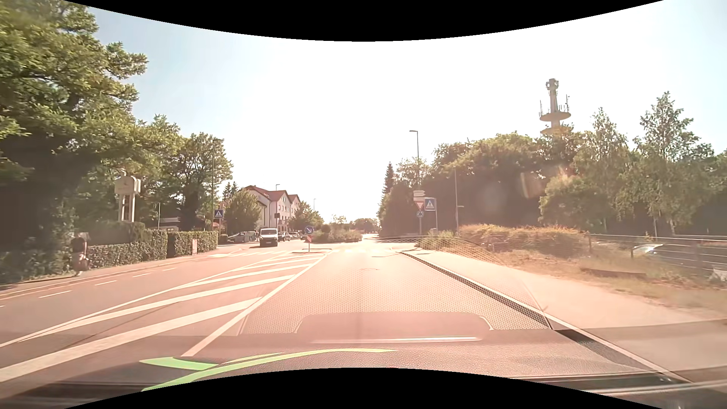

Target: Follow the waypoints while adhering to traffic rules and regulations

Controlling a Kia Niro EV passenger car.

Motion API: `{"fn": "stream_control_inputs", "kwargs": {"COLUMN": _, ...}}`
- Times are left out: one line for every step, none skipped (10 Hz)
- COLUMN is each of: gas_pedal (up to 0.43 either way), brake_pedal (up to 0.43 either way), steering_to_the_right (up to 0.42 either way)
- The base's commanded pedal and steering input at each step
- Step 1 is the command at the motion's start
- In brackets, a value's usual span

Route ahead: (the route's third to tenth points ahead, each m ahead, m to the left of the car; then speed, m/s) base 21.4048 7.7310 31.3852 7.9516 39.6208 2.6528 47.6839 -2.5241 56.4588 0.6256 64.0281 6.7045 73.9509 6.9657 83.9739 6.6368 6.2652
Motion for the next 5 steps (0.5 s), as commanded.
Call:
{"fn": "stream_control_inputs", "kwargs": {"gas_pedal": 0.020, "brake_pedal": 0.000, "steering_to_the_right": -0.001}}
{"fn": "stream_control_inputs", "kwargs": {"gas_pedal": 0.020, "brake_pedal": 0.000, "steering_to_the_right": -0.001}}
{"fn": "stream_control_inputs", "kwargs": {"gas_pedal": 0.028, "brake_pedal": 0.000, "steering_to_the_right": -0.001}}
{"fn": "stream_control_inputs", "kwargs": {"gas_pedal": 0.028, "brake_pedal": 0.000, "steering_to_the_right": -0.001}}
{"fn": "stream_control_inputs", "kwargs": {"gas_pedal": 0.028, "brake_pedal": 0.000, "steering_to_the_right": -0.001}}
